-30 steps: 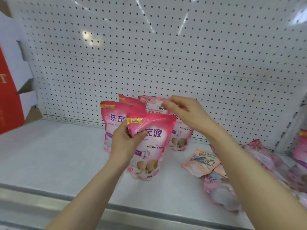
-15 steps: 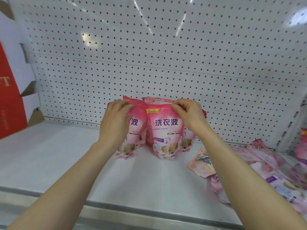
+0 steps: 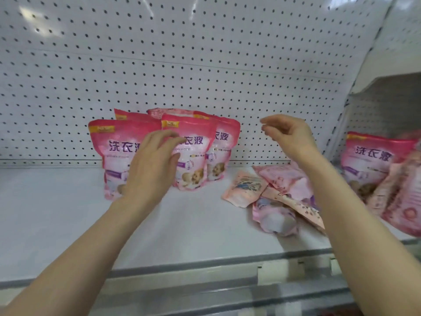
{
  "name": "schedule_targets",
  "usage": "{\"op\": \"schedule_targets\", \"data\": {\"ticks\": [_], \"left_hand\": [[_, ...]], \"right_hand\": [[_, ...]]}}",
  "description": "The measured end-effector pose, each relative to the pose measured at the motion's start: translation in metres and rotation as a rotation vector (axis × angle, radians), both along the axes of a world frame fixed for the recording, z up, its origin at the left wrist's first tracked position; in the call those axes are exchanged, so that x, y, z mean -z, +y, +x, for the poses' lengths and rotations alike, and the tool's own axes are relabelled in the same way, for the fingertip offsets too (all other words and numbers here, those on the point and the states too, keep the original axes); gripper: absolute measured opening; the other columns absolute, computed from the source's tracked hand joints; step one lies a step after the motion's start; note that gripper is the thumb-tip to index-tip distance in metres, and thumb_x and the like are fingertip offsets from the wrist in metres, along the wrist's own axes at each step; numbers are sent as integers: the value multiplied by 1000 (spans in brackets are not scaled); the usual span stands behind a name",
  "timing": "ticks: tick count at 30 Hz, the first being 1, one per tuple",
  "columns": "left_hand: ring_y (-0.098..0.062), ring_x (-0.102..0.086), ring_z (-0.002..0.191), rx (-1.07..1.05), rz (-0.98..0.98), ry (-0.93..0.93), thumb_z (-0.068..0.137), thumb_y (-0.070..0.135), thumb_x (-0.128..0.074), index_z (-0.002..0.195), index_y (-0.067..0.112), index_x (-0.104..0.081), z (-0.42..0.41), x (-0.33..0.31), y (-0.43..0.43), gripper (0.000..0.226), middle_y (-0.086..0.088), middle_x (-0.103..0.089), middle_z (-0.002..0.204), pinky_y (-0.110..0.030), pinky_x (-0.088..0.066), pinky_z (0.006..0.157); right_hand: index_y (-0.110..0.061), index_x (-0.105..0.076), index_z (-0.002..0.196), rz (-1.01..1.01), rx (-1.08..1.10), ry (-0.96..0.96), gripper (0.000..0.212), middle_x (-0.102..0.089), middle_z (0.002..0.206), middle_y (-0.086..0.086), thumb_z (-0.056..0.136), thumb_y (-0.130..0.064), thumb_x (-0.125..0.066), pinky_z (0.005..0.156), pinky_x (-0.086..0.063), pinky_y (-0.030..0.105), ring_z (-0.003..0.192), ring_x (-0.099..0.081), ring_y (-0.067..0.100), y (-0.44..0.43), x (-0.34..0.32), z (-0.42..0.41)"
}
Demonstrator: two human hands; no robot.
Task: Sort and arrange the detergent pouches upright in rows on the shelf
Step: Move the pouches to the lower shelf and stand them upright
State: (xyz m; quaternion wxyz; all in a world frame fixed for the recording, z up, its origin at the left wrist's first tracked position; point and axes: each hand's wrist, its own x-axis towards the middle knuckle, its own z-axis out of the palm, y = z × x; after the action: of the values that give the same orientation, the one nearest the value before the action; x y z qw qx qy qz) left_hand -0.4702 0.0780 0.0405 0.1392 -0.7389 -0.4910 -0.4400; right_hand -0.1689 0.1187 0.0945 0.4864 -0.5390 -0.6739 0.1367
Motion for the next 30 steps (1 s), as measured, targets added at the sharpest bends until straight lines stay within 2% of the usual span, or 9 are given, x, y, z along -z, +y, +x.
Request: {"op": "schedule_targets", "data": {"ticks": [3, 6, 9, 12, 17, 20, 24, 28, 30], "left_hand": [[-26, -55, 115, 149, -228, 84, 89, 11, -61, 122, 17, -64, 46, 13, 8, 33, -4, -60, 124, -36, -42, 92], [-22, -55, 115, 210, -444, 206, 94, 28, -55, 126, 23, -60, 93, 31, 27, 33, 1, -57, 128, -37, -45, 91], [-21, -48, 125, 249, -641, 214, 97, 38, -49, 131, 23, -56, 135, 40, 44, 38, 1, -53, 137, -38, -41, 100], [-21, -51, 124, 239, -775, 194, 98, 41, -44, 133, 21, -56, 167, 45, 57, 41, -1, -54, 140, -35, -40, 103], [-12, -58, 107, 161, -842, 190, 92, 47, -53, 120, 29, -63, 184, 50, 57, 35, 9, -62, 126, -30, -48, 89], [-5, -53, 97, 108, -913, 221, 88, 48, -59, 117, 33, -62, 173, 44, 45, 33, 17, -56, 120, -20, -41, 74], [-7, -54, 105, 32, -1020, 163, 79, 48, -71, 126, 34, -54, 150, 37, 23, 52, 13, -53, 131, -22, -44, 86], [-16, -43, 131, -93, -1088, 105, 71, 52, -76, 149, 29, -27, 142, 39, 10, 94, 6, -37, 151, -29, -38, 104], [-19, -40, 135, -161, -1094, 63, 74, 59, -70, 150, 22, -25, 145, 44, 11, 95, 2, -35, 153, -31, -36, 107]], "right_hand": [[-30, -70, 102, -156, 197, -100, 19, -73, 106, 4, 92, -16, -63, 95, -53, 43, 98, -69, 21, -14, 16, 54], [-25, -67, 118, -387, 303, -353, 25, -69, 120, 7, 95, -31, -60, 92, -52, 38, 101, -68, 29, -20, 34, 86], [-26, -59, 133, -587, 214, -637, 45, -61, 134, 2, 95, -50, -54, 95, -47, 32, 116, -60, 24, -22, 49, 96], [-28, -63, 128, -632, 149, -759, 46, -64, 130, -4, 95, -57, -48, 95, -47, 31, 113, -59, 19, -21, 51, 104], [-11, -73, 100, -620, 137, -623, 64, -72, 86, 6, 101, -58, -29, 85, -48, 32, 87, -66, 26, 8, 40, 121], [-5, -67, 116, -600, 204, -677, 56, -68, 113, 15, 103, -48, -33, 85, -45, 32, 103, -63, 29, 50, 41, 127], [-3, -49, 134, -753, 201, -801, 57, -58, 133, 13, 94, -43, -60, 90, -48, 34, 116, -58, 29, 84, 47, 112], [1, -51, 107, -813, 197, -652, 49, -62, 125, 20, 82, -32, -78, 92, -54, 39, 103, -63, 33, 105, 55, 112], [3, -49, 103, -831, 185, -435, 44, -58, 128, 25, 82, -21, -79, 93, -53, 43, 111, -61, 39, 107, 56, 114]]}}
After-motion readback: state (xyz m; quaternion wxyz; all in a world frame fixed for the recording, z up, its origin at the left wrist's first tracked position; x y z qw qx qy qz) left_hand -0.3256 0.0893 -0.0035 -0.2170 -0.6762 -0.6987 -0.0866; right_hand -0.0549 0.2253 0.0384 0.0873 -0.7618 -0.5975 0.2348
